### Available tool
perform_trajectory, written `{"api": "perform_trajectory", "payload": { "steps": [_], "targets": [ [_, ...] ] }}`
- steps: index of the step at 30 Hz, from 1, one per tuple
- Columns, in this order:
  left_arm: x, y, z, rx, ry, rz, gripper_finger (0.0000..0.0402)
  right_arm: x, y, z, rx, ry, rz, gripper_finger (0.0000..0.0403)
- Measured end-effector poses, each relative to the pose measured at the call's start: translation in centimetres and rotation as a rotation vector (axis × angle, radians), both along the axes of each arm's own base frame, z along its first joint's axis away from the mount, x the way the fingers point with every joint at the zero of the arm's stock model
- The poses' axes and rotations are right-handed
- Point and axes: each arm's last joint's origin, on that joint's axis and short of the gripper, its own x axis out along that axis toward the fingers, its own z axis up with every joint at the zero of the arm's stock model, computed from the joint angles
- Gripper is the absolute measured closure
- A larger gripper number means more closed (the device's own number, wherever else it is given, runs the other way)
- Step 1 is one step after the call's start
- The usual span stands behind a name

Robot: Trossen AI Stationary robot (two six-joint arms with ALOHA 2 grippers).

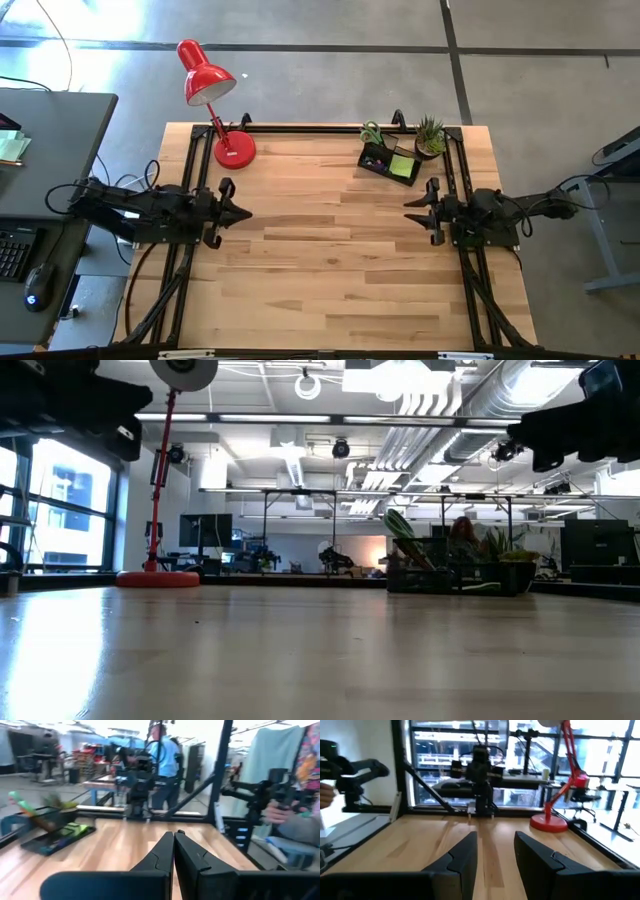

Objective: Pick and place office supplies into organizer
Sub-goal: Return to Home Position

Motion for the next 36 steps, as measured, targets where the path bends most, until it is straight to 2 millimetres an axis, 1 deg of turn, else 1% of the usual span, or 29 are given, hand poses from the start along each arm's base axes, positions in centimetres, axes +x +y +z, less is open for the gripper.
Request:
{"api": "perform_trajectory", "payload": {
  "steps": [3,7,9,12,15,17,21,36],
  "targets": [
    [-0.4,0.0,0.5,0.002,0.019,-0.001,0.0401,0.0,0.0,0.0,-0.016,-0.004,0.009,0.0281],
    [-1.0,0.1,0.4,0.009,0.022,-0.001,0.0401,0.0,-0.1,-0.1,-0.012,0.006,-0.042,0.0281],
    [-1.1,0.1,0.0,0.009,0.011,0.006,0.0401,0.0,-0.2,-0.2,-0.008,0.018,-0.069,0.0281],
    [-1.0,0.1,-1.3,0.010,0.005,0.009,0.0401,0.0,-0.2,-0.3,0.009,0.032,-0.064,0.0281],
    [-1.0,0.1,-1.7,0.021,0.045,0.007,0.0401,0.0,-0.1,-0.3,0.006,0.032,-0.043,0.0281],
    [-1.0,0.1,-1.6,0.026,0.034,0.024,0.0401,0.0,-0.2,-0.3,0.005,0.033,-0.051,0.0281],
    [-1.0,0.4,-1.6,0.018,0.029,0.113,0.0401,0.0,-0.2,-0.3,0.001,0.031,-0.080,0.0281],
    [-1.0,0.4,-1.7,0.023,0.046,0.114,0.0401,0.0,-0.2,-0.3,0.016,0.031,-0.073,0.0281]
  ]
}}
